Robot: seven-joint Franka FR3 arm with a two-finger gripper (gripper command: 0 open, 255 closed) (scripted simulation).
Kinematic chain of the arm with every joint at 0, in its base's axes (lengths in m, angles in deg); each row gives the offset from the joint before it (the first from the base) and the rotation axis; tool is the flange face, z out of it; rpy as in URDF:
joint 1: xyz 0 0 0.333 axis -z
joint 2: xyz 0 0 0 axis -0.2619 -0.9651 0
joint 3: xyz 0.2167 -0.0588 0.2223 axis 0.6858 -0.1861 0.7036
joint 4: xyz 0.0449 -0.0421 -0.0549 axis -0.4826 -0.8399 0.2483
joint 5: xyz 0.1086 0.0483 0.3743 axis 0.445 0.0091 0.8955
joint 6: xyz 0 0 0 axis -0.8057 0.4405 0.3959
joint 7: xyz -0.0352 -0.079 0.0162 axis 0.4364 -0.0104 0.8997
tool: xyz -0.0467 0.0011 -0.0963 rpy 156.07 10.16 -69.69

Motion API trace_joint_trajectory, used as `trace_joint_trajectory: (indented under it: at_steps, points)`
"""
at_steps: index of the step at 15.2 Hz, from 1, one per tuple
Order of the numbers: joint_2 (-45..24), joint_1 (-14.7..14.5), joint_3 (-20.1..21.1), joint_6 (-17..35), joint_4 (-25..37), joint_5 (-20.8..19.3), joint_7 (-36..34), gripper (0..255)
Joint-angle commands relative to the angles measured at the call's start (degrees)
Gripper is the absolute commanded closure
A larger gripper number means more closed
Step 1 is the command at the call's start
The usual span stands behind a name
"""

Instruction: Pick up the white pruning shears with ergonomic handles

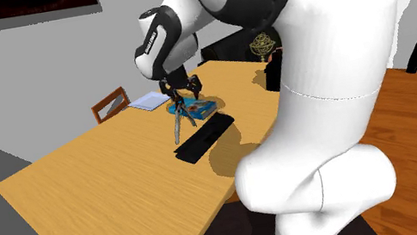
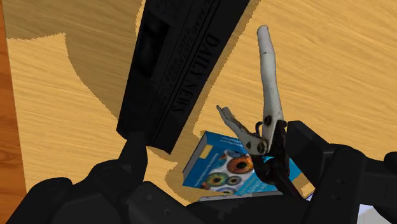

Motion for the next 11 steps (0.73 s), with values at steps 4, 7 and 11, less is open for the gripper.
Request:
trace_joint_trajectory:
  at_steps: [4,7,11]
  points:
    - [-14.0,-1.4,2.0,-1.4,10.3,-15.5,-15.9,0]
    - [-22.1,-5.0,0.3,-3.9,17.7,-22.9,-22.8,0]
    - [-25.0,-6.6,-1.0,-3.0,18.8,-25.6,-25.5,0]
